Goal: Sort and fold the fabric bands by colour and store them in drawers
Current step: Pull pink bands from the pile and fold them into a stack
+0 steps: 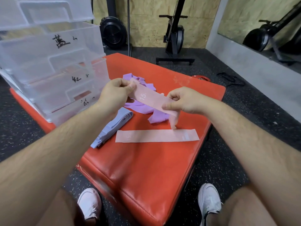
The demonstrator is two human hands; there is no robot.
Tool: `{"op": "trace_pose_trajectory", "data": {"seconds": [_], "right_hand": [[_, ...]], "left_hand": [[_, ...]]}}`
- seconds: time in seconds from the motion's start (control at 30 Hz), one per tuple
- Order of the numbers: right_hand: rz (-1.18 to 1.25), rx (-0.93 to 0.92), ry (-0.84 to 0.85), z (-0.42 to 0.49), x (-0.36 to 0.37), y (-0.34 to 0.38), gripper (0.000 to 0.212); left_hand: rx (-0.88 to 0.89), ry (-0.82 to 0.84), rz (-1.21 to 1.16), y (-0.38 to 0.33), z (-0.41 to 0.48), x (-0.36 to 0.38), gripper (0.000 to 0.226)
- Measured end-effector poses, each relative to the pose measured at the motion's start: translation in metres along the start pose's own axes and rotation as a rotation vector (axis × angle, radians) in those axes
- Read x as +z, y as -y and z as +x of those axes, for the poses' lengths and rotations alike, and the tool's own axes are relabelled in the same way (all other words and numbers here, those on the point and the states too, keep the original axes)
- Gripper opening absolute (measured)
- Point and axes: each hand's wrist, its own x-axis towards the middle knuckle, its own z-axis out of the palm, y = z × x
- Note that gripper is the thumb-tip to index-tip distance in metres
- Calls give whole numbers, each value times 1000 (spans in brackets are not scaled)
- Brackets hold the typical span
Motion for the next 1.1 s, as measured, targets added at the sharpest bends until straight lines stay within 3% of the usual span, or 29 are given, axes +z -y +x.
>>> {"op": "trace_pose_trajectory", "data": {"seconds": [0.13, 0.4, 0.57, 0.7, 0.97, 1.1], "right_hand": [[-100, 73, 9, -10, -12, -12, 26], [-309, 256, 46, -35, -33, -45, 16], [-194, 339, 50, -48, -38, -70, 10], [-90, 400, 76, -52, -29, -84, 16], [-80, 442, 59, -54, -8, -93, 27], [-129, 445, 29, -51, -2, -96, 28]], "left_hand": [[-38, -31, 52, 13, 1, -10, 11], [-48, -102, 485, 42, -2, -39, 22], [-34, 51, 756, 57, -9, -50, 15], [121, 96, 982, 66, -19, -44, 9], [359, 207, 1034, 81, -33, -29, 16], [324, 261, 1107, 90, -32, -27, 10]]}}
